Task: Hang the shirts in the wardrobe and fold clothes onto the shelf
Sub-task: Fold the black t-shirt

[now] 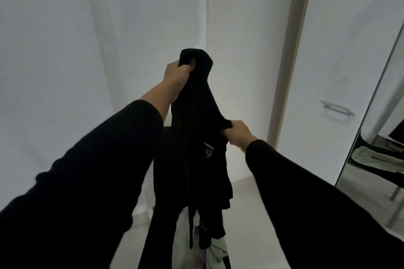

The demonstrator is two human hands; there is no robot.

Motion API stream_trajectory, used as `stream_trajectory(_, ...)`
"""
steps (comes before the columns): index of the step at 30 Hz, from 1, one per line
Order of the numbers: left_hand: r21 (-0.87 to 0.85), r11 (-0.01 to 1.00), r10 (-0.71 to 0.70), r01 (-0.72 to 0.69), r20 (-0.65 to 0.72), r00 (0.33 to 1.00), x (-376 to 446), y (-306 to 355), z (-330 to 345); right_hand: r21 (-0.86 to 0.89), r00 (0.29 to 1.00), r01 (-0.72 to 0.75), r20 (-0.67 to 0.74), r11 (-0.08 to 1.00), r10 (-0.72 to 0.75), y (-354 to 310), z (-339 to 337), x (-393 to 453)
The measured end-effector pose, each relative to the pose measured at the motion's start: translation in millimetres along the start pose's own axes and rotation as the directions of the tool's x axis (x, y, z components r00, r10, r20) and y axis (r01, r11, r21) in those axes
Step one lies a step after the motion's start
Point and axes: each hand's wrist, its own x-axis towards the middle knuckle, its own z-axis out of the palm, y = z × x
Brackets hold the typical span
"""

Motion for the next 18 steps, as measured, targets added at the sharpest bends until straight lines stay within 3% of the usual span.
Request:
stream_trajectory(6, 0.433, 0.901, 0.050, 0.037, -0.189, 0.981, 13.6, -13.7, -30.0, -0.068, 0.956, -0.004, -0.293, 0.998, -0.016, -0.5, -49.4, 15.0)
stream_trajectory(11, 0.371, 0.904, -0.157, 0.213, -0.176, 0.972, 5.9, -21.2, -20.3, -0.134, 0.929, -0.036, -0.369, 0.990, -0.016, -11.0, -57.9, 27.5)
stream_trajectory(13, 0.265, 0.924, -0.239, 0.275, -0.158, 0.958, 3.8, -20.3, -5.7, 0.040, 0.976, 0.039, -0.215, 0.998, -0.030, -21.7, -51.7, 28.7)
stream_trajectory(15, 0.153, 0.942, -0.287, 0.299, -0.096, 0.953, 3.0, -16.2, 11.2, 0.213, 0.996, 0.045, 0.072, 0.976, -0.062, -35.2, -42.4, 22.6)
stream_trajectory(18, 0.085, 0.938, -0.337, 0.335, 0.004, 0.942, -0.2, -7.7, 30.8, 0.218, 0.949, 0.108, 0.268, 0.970, -0.166, -49.8, -31.3, 20.8)
